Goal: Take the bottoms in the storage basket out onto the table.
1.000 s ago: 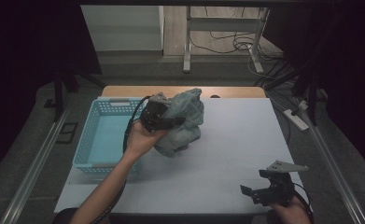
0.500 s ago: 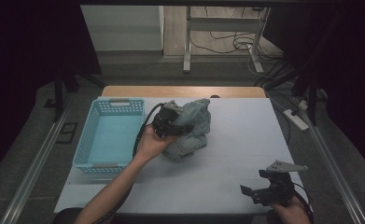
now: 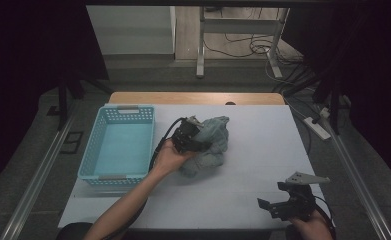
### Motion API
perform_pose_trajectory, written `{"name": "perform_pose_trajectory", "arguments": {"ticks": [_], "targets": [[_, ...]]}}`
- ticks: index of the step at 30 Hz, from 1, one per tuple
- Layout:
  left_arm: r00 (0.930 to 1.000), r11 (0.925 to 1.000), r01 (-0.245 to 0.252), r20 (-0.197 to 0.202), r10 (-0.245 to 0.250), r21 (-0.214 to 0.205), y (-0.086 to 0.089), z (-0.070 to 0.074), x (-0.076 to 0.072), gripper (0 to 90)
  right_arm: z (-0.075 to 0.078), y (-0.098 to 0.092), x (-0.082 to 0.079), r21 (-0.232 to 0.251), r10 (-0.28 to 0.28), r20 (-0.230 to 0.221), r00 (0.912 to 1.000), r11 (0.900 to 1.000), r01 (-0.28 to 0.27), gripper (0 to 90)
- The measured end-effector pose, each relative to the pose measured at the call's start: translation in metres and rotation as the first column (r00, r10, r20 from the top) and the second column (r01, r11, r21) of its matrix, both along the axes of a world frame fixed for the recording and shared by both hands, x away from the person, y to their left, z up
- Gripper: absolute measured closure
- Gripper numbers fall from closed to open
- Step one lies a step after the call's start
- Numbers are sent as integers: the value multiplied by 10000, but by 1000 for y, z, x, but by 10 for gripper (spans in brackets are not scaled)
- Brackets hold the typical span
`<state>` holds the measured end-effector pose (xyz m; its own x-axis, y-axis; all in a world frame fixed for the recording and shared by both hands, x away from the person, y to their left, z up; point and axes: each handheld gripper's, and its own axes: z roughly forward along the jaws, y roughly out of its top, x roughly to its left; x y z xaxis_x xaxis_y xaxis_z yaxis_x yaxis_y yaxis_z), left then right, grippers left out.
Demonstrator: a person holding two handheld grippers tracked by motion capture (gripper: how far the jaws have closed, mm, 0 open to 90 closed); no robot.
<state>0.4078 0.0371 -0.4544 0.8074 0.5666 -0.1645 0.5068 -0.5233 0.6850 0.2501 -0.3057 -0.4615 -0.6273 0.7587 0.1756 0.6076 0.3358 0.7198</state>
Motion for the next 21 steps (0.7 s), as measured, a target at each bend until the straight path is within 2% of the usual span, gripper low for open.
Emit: {"name": "perform_pose_trajectory", "arguments": {"ticks": [5, 10, 16, 21], "targets": [[9993, 9999, 20, -380, -25, -128, 0, -7, 4, 608, 0, 0, 0, 2, -6, 13, 10000, 10000, 6, 0], [9995, 9999, 0, -307, -5, -148, 0, -14, 5, 565, 0, 0, 0, -18, 5, -15, 10000, 10000, -5, 0], [9995, 9991, 267, -203, -260, 327, -5, -24, 5, 503, 0, 1, 0, -17, -2, -38, 10000, 10000, 2, 0], [9995, 9978, 268, -189, -257, 601, -10, -30, 4, 444, 0, 1, 1, -37, 17, -87, 10000, 10000, -17, 0]]}}
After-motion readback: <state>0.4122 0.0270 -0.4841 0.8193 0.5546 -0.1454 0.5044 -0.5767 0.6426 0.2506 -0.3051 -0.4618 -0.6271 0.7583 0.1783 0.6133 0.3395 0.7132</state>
